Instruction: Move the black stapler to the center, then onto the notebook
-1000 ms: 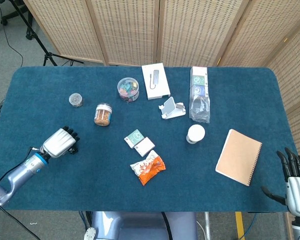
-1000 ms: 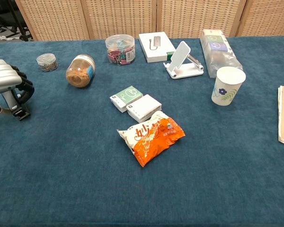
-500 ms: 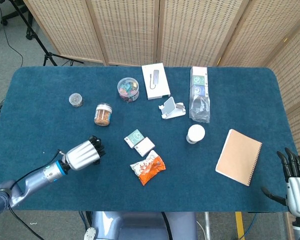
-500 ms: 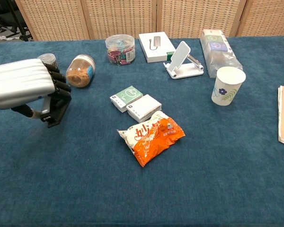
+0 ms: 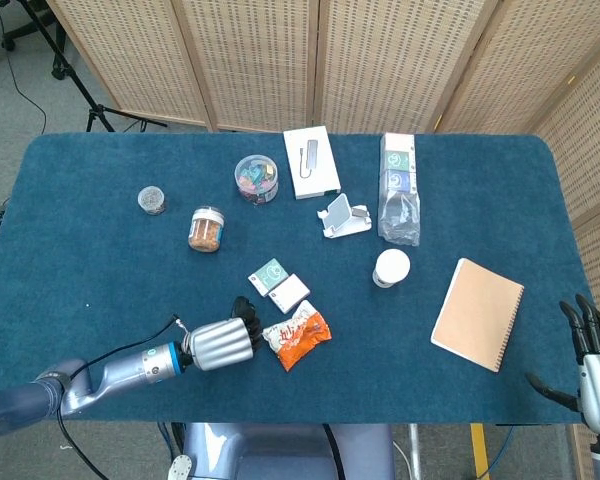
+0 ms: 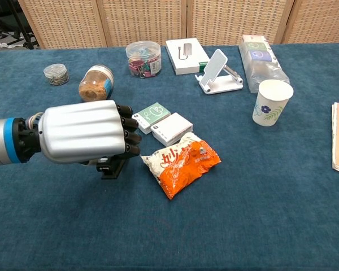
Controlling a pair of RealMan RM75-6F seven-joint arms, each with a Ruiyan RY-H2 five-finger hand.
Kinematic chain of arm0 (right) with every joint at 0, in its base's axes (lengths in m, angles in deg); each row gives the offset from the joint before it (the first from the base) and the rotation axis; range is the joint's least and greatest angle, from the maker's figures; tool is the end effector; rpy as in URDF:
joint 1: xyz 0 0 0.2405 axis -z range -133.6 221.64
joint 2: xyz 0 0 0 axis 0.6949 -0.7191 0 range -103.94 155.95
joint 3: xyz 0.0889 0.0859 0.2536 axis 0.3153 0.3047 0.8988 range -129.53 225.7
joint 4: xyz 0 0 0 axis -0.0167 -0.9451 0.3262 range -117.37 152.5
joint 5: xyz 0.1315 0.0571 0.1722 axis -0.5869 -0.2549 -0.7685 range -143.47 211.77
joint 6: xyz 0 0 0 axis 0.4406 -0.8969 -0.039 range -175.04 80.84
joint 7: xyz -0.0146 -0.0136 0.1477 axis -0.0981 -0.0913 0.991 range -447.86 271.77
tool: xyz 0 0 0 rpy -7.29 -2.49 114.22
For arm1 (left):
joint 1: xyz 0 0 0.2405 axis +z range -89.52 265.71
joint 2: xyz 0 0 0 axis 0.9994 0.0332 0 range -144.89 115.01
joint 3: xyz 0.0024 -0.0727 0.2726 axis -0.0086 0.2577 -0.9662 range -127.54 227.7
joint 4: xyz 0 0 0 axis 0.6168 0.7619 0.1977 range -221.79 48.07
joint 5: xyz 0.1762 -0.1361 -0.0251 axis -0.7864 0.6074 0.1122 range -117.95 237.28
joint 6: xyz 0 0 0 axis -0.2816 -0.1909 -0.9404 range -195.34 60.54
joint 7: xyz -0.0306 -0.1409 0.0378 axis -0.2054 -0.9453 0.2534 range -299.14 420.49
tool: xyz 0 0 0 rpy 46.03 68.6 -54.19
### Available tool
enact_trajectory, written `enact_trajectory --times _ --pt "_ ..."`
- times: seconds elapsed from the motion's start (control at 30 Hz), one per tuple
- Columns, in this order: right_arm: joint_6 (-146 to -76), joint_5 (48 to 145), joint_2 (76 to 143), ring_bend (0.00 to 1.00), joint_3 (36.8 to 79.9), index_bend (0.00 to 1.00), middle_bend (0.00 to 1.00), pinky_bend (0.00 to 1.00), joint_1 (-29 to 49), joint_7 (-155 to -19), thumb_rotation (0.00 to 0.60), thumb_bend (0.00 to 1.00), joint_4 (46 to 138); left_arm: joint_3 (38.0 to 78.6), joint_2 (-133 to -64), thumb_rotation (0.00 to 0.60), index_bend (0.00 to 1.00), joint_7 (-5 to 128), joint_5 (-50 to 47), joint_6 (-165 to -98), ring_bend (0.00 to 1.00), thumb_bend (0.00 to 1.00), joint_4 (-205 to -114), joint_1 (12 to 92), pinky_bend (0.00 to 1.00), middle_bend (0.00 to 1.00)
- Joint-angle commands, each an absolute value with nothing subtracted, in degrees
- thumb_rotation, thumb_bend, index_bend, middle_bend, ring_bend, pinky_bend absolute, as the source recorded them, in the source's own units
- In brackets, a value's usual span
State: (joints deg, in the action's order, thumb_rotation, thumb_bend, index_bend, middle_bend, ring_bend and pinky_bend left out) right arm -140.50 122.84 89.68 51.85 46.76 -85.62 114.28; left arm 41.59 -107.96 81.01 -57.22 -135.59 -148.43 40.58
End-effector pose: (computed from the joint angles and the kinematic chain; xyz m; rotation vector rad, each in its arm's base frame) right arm -0.3312 -0.1468 0.1731 1.2238 -0.9203 1.0124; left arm -0.1724 0.3088 -0.0688 -2.4342 0.3964 -0.9621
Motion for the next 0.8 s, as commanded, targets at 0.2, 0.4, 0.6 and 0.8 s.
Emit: enact_trajectory --times 0.2,0.4,0.6,0.8 --pt "-140.61 122.91 89.56 0.00 51.79 0.03 0.00 0.00 46.85 -85.47 0.600 0.13 114.29 42.55 -109.30 0.600 0.40 82.89 -54.58 -135.55 0.22 0.01 -149.38 42.14 0.35 0.17" --pt "-140.36 123.17 89.81 0.00 51.57 0.03 0.00 0.00 46.76 -85.99 0.600 0.13 114.24 43.14 -107.04 0.600 0.12 80.96 -52.68 -137.30 0.03 0.00 -153.30 43.26 0.19 0.00" --pt "-140.20 123.30 89.95 0.00 51.38 0.03 0.00 0.00 46.75 -86.41 0.600 0.13 114.22 43.76 -104.00 0.600 0.09 75.86 -50.84 -141.79 0.02 0.00 -156.64 45.26 0.19 0.00" --pt "-139.29 123.76 90.35 0.00 50.81 0.03 0.00 0.00 46.44 -87.65 0.600 0.13 113.79 43.98 -97.71 0.600 0.09 68.53 -44.57 -147.24 0.00 0.00 -162.40 51.13 0.13 0.00"
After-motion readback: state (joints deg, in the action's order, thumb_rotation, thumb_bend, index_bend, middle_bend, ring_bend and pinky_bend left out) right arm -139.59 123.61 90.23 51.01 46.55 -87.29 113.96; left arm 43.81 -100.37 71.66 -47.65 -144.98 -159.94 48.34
